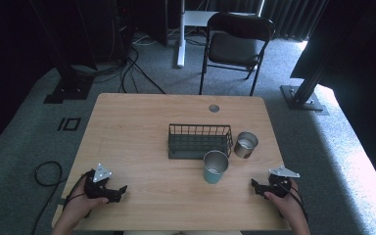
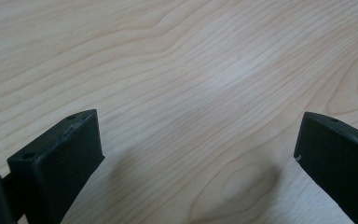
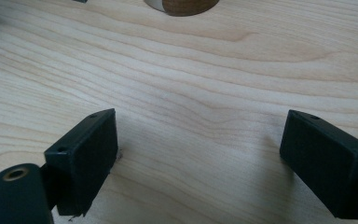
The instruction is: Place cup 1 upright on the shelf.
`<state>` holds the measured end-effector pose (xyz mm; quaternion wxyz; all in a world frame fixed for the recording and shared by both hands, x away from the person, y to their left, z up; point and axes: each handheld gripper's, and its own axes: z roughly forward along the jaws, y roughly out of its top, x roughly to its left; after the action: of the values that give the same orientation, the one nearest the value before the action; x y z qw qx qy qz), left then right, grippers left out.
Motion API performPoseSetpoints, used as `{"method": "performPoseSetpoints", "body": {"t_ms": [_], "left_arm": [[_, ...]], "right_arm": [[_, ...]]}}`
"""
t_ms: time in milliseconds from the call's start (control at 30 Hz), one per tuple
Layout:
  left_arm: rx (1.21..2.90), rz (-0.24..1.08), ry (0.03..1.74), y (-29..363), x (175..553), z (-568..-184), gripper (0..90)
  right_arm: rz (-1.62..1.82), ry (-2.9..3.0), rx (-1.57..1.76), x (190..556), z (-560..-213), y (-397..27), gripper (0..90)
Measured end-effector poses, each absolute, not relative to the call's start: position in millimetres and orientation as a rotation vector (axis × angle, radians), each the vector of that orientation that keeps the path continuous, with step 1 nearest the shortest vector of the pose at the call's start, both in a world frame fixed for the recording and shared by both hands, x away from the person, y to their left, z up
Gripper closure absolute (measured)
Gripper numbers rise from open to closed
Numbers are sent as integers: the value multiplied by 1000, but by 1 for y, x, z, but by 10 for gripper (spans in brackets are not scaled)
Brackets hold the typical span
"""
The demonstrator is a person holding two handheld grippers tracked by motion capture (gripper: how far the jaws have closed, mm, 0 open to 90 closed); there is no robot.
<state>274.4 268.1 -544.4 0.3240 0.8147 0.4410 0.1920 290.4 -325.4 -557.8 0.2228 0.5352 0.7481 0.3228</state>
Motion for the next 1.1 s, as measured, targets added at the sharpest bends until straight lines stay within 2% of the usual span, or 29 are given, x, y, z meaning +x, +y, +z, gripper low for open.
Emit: {"method": "performPoseSetpoints", "body": {"t_ms": [1100], "left_arm": [[2155,422,936,206,286,-533,15]], "right_arm": [[892,2066,1478,290,-558,-325,108]]}}
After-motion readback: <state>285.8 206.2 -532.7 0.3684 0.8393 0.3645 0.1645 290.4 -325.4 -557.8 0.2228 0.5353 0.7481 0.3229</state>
